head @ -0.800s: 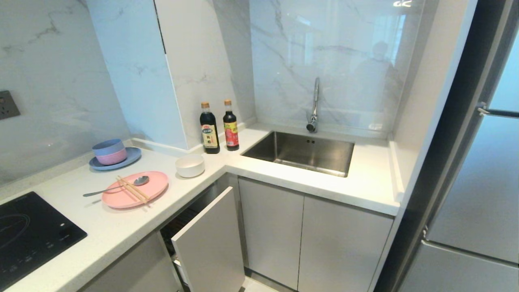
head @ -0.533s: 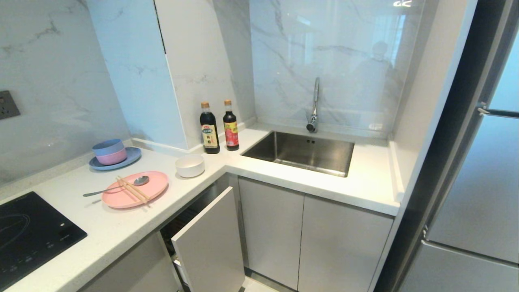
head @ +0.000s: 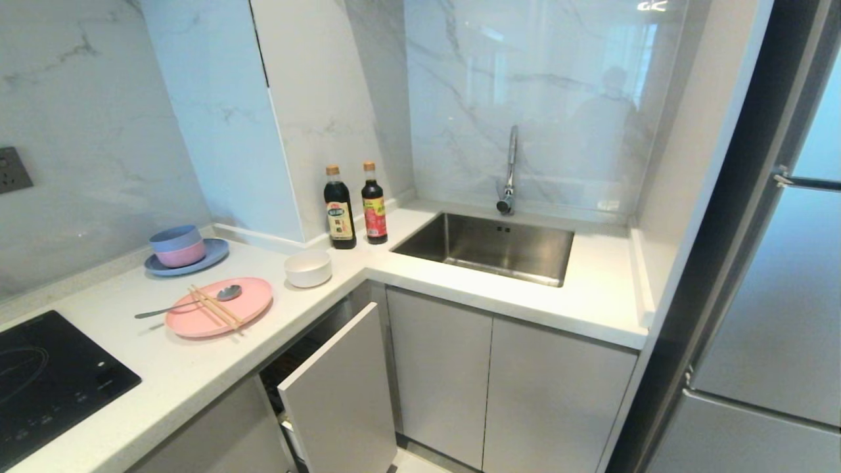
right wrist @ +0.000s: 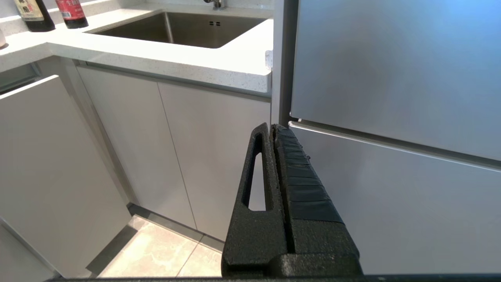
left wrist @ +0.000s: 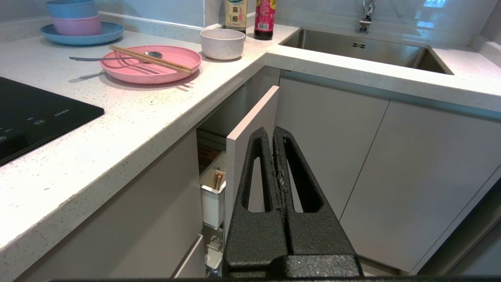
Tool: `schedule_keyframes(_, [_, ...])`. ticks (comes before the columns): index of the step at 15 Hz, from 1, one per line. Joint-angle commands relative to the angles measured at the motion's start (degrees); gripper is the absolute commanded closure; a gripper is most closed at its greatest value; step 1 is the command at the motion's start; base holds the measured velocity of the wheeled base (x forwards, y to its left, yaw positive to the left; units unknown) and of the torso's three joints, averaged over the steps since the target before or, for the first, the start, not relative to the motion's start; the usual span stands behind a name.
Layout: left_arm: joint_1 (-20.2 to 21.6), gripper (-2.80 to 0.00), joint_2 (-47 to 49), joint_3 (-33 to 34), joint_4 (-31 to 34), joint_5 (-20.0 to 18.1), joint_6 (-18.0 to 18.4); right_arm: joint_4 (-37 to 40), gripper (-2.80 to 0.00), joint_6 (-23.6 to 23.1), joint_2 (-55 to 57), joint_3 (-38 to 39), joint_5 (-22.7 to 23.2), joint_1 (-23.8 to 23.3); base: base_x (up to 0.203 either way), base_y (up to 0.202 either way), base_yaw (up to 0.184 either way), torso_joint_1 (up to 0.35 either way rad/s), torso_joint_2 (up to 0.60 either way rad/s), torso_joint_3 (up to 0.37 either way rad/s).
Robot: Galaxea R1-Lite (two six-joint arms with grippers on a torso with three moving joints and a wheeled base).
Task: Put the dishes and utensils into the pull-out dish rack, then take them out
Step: Open the cupboard
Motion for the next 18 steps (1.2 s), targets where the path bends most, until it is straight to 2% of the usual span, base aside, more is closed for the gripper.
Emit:
schedule_keyframes(1, [-0.04, 0.0, 0.01, 0.44, -0.02, -0.02, -0.02, 0.0, 0.0, 0.02, 0.05, 0.09, 0.0, 0.02, 0.0, 0.0, 0.0, 0.0, 0.0, 0.0])
schedule_keyframes(18, [-0.02, 0.0, 0.01, 0.44, -0.02, -0.02, -0.02, 0.0, 0.0, 0.02, 0.05, 0.09, 0.0, 0.02, 0.0, 0.0, 0.0, -0.245, 0.49, 0.244])
